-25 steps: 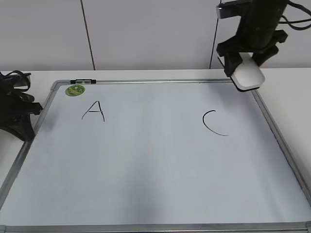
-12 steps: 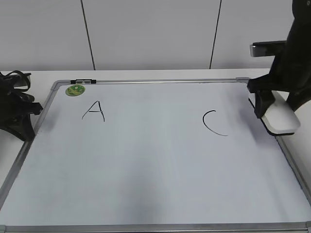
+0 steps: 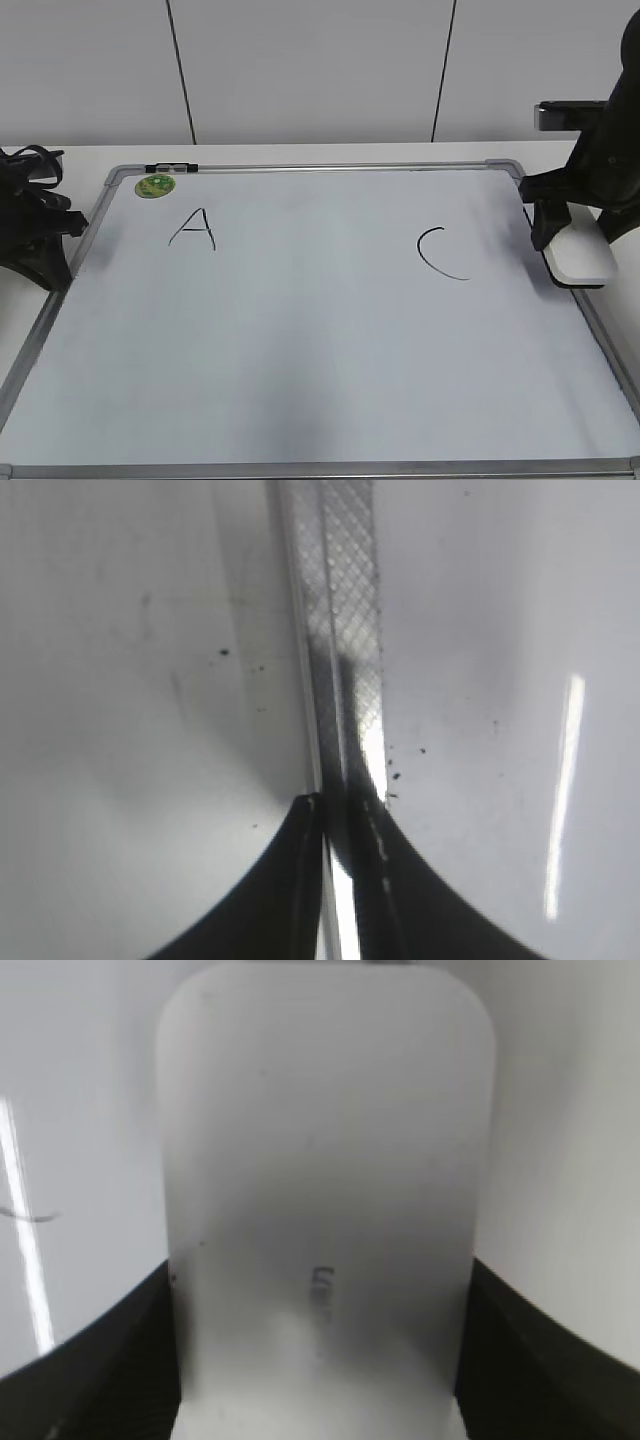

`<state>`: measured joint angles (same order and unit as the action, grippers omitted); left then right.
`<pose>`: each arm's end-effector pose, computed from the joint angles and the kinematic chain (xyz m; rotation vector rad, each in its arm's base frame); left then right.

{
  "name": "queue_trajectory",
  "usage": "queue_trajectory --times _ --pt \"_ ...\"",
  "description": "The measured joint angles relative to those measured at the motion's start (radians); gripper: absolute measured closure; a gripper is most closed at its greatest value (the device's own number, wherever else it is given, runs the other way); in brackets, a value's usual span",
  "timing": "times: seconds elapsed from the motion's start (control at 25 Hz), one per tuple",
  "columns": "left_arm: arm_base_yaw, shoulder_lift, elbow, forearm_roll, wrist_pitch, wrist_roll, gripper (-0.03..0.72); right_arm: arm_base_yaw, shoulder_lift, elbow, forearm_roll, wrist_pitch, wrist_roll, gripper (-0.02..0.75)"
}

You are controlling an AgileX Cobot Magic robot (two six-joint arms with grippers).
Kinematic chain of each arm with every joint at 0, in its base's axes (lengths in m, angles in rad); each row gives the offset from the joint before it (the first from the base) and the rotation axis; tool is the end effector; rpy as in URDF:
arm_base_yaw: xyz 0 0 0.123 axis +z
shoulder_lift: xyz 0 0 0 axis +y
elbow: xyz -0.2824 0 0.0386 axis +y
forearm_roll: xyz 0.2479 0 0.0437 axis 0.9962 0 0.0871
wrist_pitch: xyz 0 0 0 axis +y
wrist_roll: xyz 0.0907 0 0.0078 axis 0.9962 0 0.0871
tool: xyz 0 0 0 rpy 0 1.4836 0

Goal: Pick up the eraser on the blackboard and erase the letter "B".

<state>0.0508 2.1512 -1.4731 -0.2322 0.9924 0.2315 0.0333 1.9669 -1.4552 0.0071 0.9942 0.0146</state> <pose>0.4078 0.0032 0.1272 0.0811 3.1111 -0.3018 0.3955 0.0137 0.1954 -0.0228 2.9896 0.0148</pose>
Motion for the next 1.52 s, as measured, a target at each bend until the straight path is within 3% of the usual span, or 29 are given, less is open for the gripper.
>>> queue_trajectory --times 0.96,1.2,1.52 --pt "0.0 0.0 0.0 -0.002 0.0 0.0 0.641 -0.002 0.107 0.001 0.038 -0.039 0.007 0.207" --pt "0.0 0.0 0.0 -0.002 0.0 0.0 0.641 -0.002 0.107 -0.002 0.039 -0.035 0.008 0.122" --pt "0.0 0.0 0.0 -0.008 0.0 0.0 0.617 -0.002 0.107 -0.152 -0.046 0.183 0.005 0.106"
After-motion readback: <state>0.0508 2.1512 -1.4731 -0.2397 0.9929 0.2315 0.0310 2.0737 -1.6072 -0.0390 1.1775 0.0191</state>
